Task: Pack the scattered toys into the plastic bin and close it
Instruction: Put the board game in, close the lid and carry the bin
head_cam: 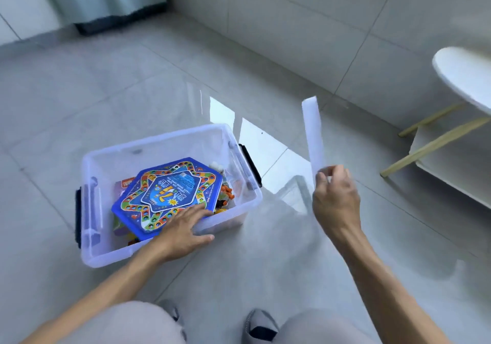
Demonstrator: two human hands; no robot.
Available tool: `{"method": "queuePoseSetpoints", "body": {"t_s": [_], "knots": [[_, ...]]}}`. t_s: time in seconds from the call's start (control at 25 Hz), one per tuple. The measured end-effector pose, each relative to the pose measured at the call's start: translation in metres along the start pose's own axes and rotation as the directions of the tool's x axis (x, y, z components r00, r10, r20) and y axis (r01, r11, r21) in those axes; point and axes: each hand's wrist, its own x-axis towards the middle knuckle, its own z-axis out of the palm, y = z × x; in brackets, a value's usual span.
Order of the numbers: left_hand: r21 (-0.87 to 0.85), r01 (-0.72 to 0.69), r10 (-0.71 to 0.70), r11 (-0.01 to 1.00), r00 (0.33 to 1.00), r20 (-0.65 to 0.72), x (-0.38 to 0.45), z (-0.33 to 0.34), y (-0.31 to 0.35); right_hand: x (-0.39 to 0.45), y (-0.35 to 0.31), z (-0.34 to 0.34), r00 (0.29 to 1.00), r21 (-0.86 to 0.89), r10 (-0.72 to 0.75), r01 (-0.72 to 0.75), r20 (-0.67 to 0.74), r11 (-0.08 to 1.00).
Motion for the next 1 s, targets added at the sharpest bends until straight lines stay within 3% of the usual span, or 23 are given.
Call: {"method": "queuePoseSetpoints", "body": {"t_s": [0.04, 0.12, 0.16, 0.24, 0.36, 0.44, 0.48, 0.56, 0.6, 0.64, 0.68, 0.76, 0.84, 0.88, 0.92, 1.0], "knots": [[-0.165, 0.014, -0.021, 0.986, 0.999, -0.041, -0.007, -0.006, 0.001, 0.004, -0.018, -0.023, 1.000, 0.114, 0.007, -0.009, 0.011, 0.993], [-0.413, 0.020, -0.136, 0.911, 0.958, -0.253, -0.023, -0.016, 0.001, 0.004, -0.059, -0.061, 0.998, 0.412, -0.002, -0.025, 0.065, 0.911], [-0.453, 0.008, -0.206, 0.891, 0.897, -0.390, -0.030, -0.021, 0.001, 0.001, -0.077, -0.078, 0.996, 0.519, -0.034, -0.012, 0.079, 0.855], [-0.472, -0.039, -0.284, 0.881, 0.753, -0.594, -0.045, -0.034, -0.005, -0.015, -0.106, -0.107, 0.988, 0.573, -0.125, 0.053, 0.087, 0.818], [-0.510, -0.086, -0.331, 0.856, 0.666, -0.669, -0.066, -0.058, -0.021, -0.029, -0.130, -0.148, 0.969, 0.745, -0.232, 0.097, 0.080, 0.660], [-0.574, -0.070, -0.402, 0.816, 0.645, -0.650, -0.072, -0.071, -0.032, -0.017, -0.134, -0.160, 0.953, 0.858, -0.238, -0.042, 0.189, 0.512], [-0.677, -0.108, -0.470, 0.728, 0.641, -0.607, -0.074, -0.079, -0.039, -0.008, -0.133, -0.155, 0.933, 0.870, -0.208, -0.171, 0.294, 0.462], [-0.932, -0.237, -0.545, 0.275, 0.760, -0.355, -0.081, -0.096, -0.052, 0.007, -0.120, -0.121, 0.824, 0.785, -0.111, -0.474, 0.555, 0.399], [-0.960, -0.268, -0.527, 0.083, 0.806, -0.271, -0.086, -0.099, -0.067, 0.012, -0.110, -0.093, 0.752, 0.702, -0.043, -0.592, 0.658, 0.395], [-0.961, -0.274, -0.496, 0.048, 0.828, -0.261, -0.090, -0.096, -0.083, 0.015, -0.100, -0.061, 0.701, 0.634, 0.031, -0.662, 0.713, 0.399], [-0.961, -0.258, -0.497, 0.099, 0.824, -0.272, -0.092, -0.089, -0.097, 0.017, -0.091, -0.028, 0.673, 0.581, 0.103, -0.697, 0.733, 0.420], [-0.920, -0.175, -0.606, 0.350, 0.707, -0.365, -0.089, -0.071, -0.120, 0.019, -0.071, 0.039, 0.721, 0.509, 0.198, -0.629, 0.664, 0.587], [-0.854, -0.077, -0.653, 0.514, 0.611, -0.448, -0.080, -0.052, -0.131, 0.017, -0.056, 0.090, 0.826, 0.235, 0.134, -0.305, 0.547, 0.923], [-0.792, -0.034, -0.639, 0.609, 0.571, -0.516, -0.075, -0.045, -0.131, 0.017, -0.047, 0.111, 0.827, 0.035, 0.048, -0.081, 0.559, 0.996], [-0.720, 0.023, -0.617, 0.694, 0.534, -0.578, -0.066, -0.039, -0.135, 0.017, -0.041, 0.129, 0.812, -0.103, -0.026, 0.105, 0.583, 0.989], [-0.667, 0.105, -0.621, 0.737, 0.494, -0.608, -0.054, -0.030, -0.139, 0.020, -0.030, 0.156, 0.785, -0.169, -0.109, 0.263, 0.609, 0.950]]}}
